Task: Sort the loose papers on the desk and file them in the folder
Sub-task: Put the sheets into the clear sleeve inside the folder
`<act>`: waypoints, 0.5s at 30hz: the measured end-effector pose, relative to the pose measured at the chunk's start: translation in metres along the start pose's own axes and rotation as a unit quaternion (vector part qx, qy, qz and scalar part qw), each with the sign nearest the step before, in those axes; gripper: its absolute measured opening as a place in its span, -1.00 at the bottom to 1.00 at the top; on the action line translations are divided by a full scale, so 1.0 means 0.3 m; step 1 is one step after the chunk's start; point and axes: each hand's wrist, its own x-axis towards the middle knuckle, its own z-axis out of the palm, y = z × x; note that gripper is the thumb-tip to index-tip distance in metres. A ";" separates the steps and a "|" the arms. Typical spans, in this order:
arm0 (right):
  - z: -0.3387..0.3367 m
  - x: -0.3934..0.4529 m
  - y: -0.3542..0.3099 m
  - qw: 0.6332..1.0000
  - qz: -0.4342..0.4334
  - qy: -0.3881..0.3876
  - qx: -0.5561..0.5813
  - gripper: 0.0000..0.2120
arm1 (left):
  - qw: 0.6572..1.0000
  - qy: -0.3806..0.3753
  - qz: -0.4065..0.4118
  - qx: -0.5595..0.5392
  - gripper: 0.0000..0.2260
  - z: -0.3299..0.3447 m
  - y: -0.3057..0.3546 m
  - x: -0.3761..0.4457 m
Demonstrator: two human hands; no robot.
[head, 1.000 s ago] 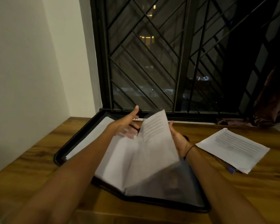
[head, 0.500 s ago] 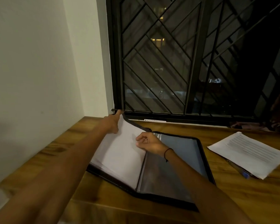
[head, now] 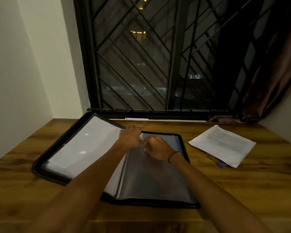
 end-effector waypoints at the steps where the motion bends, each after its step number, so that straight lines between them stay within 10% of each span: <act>1: -0.022 -0.020 0.024 1.000 0.007 0.001 -0.014 -0.94 | 0.999 -0.004 0.011 -0.030 -0.60 0.016 0.026 0.010; 15: -0.318 -0.315 0.405 0.942 0.282 0.011 -0.182 -0.42 | 0.982 -0.039 0.129 -0.129 -0.69 0.200 0.369 0.142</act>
